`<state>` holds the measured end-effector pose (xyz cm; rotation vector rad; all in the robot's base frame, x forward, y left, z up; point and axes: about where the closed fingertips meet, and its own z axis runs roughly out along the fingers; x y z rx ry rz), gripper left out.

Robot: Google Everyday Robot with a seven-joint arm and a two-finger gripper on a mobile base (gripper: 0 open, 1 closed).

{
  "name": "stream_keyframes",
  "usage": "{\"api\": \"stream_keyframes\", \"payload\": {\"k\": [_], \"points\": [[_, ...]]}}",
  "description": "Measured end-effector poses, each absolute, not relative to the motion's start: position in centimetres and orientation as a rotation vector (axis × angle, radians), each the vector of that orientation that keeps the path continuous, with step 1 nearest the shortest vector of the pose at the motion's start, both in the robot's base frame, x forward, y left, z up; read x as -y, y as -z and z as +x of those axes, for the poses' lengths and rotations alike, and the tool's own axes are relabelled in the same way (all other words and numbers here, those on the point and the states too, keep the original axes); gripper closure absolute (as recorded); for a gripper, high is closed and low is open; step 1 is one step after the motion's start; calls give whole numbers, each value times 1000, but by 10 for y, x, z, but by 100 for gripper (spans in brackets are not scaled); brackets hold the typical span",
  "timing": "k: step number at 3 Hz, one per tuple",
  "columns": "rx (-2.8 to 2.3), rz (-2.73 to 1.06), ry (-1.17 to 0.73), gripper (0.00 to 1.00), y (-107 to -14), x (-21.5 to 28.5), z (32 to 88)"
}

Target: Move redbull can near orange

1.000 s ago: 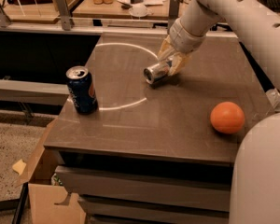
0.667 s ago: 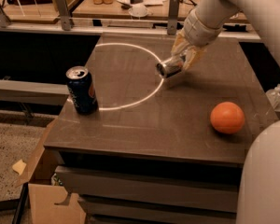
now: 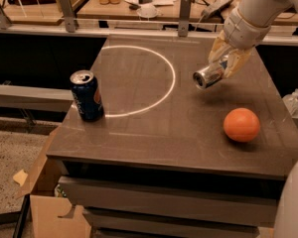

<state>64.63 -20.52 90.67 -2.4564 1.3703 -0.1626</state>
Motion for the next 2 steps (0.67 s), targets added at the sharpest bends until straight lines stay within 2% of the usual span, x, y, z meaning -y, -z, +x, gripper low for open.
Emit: {"api": "stream_keyframes", "payload": {"k": [2], "points": [[-1365,-2550,59,100,-888,237,616]]}}
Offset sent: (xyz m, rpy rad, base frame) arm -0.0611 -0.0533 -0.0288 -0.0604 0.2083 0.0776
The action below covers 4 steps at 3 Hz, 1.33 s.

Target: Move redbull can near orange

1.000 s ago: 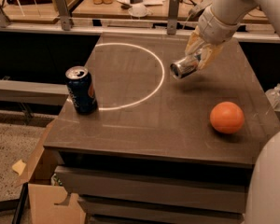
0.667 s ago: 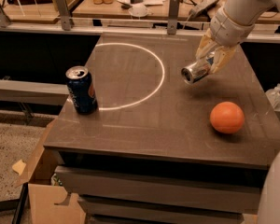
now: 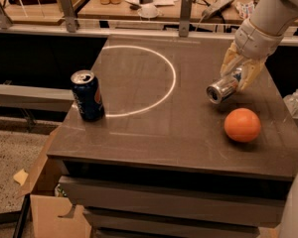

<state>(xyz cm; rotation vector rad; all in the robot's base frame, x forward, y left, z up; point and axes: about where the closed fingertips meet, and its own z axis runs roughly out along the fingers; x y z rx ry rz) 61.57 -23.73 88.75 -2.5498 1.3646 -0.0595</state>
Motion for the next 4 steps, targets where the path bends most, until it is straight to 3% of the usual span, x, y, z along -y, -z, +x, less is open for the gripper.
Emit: {"api": "stream_keyframes", "payload": {"k": [1,4], "points": [[-1365,-2579,13,85,-878,246,607],[-1302,-2637,-66,15,-863,249,597]]}}
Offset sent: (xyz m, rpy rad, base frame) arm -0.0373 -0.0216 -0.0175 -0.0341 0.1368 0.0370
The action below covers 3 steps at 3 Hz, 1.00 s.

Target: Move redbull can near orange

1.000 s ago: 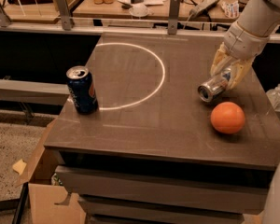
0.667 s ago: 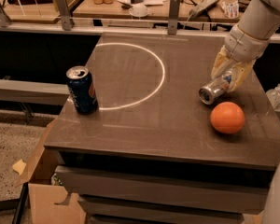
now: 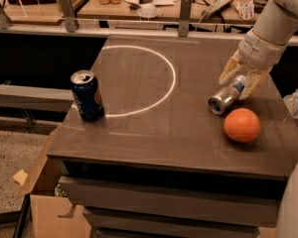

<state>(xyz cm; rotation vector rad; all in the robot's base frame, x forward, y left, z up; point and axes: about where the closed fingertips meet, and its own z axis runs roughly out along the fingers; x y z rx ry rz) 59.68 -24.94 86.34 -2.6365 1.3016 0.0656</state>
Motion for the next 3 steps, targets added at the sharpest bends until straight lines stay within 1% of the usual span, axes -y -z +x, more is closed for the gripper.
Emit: {"api": "stream_keyframes", "payload": {"k": [1,2,3], "points": [[-1271,-2648,-95,0,-860,248,597],[-1263,-2647,-101,0,-858,248,597],[-1405,-2555,72,0,-882,279,605]]}}
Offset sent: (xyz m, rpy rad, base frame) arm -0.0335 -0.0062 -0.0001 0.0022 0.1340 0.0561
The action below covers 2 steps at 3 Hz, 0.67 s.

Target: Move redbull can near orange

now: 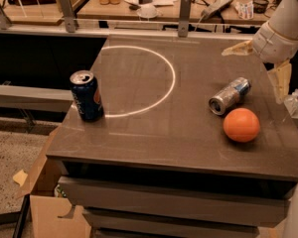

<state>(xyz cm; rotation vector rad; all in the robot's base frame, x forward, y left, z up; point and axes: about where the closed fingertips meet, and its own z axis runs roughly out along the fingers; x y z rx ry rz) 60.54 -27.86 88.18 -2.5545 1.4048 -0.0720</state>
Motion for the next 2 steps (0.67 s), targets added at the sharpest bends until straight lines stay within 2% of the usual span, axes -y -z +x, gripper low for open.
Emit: {"api": "stream_keyframes", "payload": {"k": [1,2], "points": [[-1652,-2360,405,0,-929,335,620],[-1695,-2314,447,0,-930,339,627]]}}
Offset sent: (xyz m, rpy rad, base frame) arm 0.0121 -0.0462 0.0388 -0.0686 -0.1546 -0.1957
